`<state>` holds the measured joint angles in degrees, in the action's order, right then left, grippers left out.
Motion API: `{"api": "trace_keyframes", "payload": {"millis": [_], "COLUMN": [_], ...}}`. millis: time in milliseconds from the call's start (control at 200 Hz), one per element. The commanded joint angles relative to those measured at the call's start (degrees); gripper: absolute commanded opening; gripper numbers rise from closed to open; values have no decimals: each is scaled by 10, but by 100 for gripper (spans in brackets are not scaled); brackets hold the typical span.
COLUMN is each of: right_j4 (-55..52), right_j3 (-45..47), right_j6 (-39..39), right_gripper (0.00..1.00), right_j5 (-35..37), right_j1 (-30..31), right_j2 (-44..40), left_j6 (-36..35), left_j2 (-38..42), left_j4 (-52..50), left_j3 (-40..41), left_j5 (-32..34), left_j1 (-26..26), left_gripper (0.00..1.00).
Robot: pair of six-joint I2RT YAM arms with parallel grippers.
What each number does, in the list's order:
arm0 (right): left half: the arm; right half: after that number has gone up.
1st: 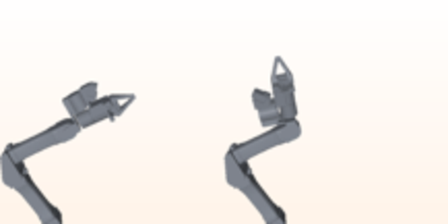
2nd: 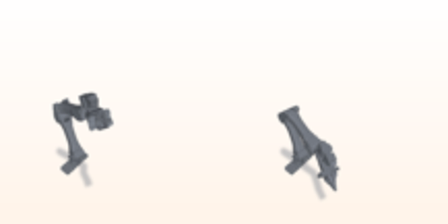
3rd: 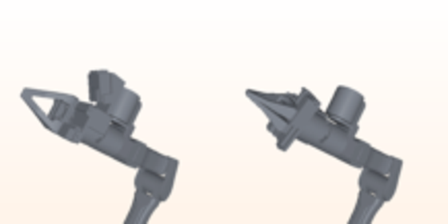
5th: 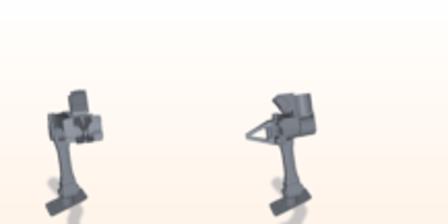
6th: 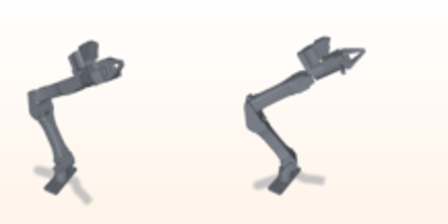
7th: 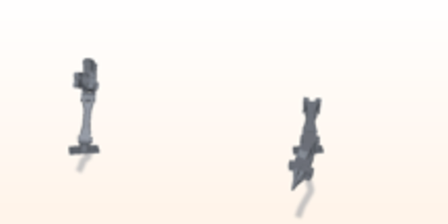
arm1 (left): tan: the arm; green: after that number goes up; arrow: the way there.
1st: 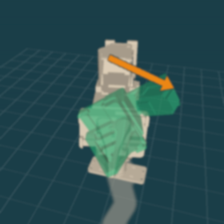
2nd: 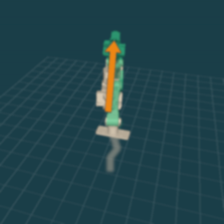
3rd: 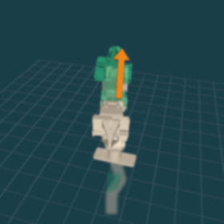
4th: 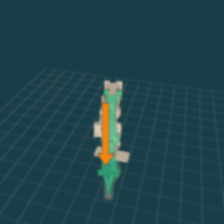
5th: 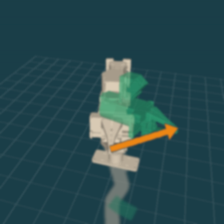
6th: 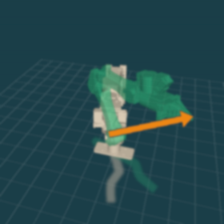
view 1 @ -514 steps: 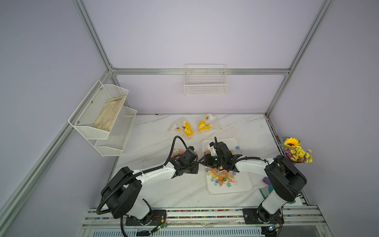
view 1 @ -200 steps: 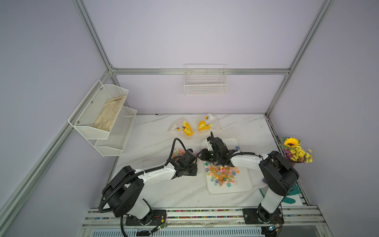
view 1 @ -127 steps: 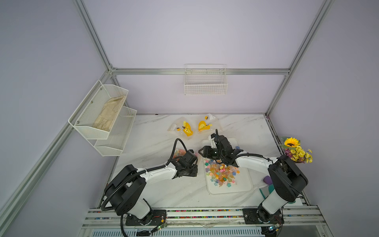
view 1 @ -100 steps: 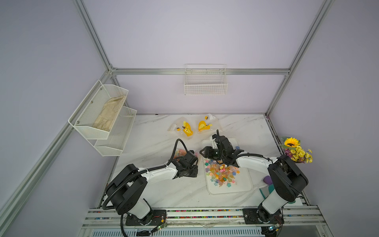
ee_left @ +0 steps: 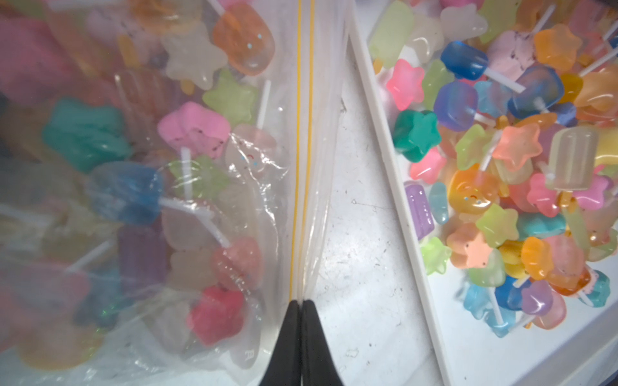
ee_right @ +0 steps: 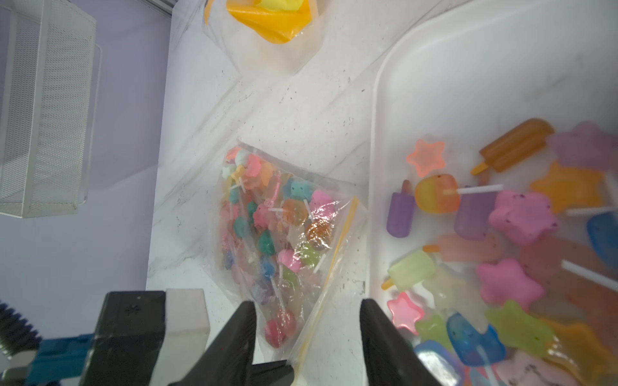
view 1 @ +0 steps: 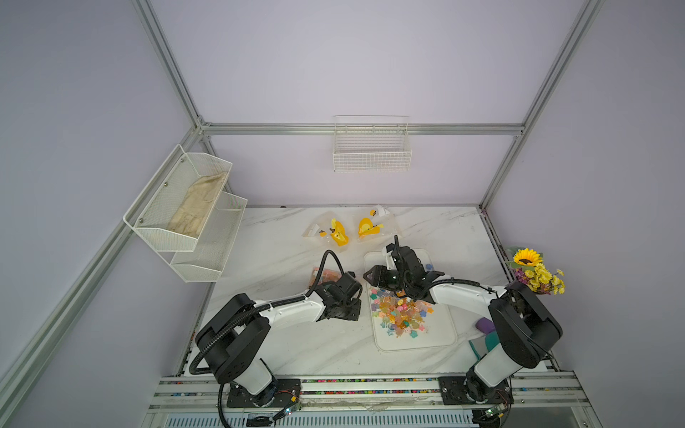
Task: Pour candies out of the ziploc bag
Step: Adjust the ziploc bag at the center of the board.
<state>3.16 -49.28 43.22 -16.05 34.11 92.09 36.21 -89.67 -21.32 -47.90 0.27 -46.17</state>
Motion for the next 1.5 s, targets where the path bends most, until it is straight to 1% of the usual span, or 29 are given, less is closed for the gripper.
{"api": "trace_keyframes", "payload": {"millis": [0, 180, 275, 390, 560, 695, 765, 780, 835, 960, 1165, 1290, 1405, 1495], "right_j4": [-5, -8, -8, -2, 10, 23, 29, 30, 30, 35, 40, 23, 11, 2], "right_j3": [17, 42, 52, 58, 53, 40, 31, 29, 21, 7, -9, -9, -12, -17], "right_j6": [1, 3, 2, 2, 2, 2, 4, 3, 3, 6, 9, 8, 11, 12], "right_gripper": [53, 54, 51, 45, 27, 20, 19, 19, 19, 28, 34, 44, 51, 56], "right_j5": [-4, -15, -26, -40, -64, -81, -89, -91, -93, -94, -100, -74, -43, -25], "right_j1": [-3, -3, -2, 2, 13, 23, 27, 28, 31, 32, 40, 40, 39, 38], "right_j2": [-26, -38, -40, -39, -20, -3, 5, 7, 12, 18, 36, 31, 17, 10], "left_j6": [-8, -2, 0, 7, 32, 46, 47, 47, 47, 48, 47, 57, 85, 90], "left_j2": [2, 11, 21, 33, 62, 81, 82, 99, 104, 109, 116, 137, 177, 209], "left_j4": [-8, -9, -4, 9, 50, 79, 87, 87, 88, 99, 103, 63, 31, 0], "left_j3": [-38, -35, -31, -20, 18, 41, 49, 50, 54, 63, 68, 72, 89, 99], "left_j5": [3, 11, 11, 3, -25, -48, -58, -60, -63, -74, -80, -38, 3, 25], "left_j1": [-1, -1, 1, 8, 37, 61, 72, 74, 79, 88, 91, 96, 105, 107], "left_gripper": [0, 0, 0, 0, 0, 0, 0, 0, 0, 0, 0, 0, 0, 0]}}
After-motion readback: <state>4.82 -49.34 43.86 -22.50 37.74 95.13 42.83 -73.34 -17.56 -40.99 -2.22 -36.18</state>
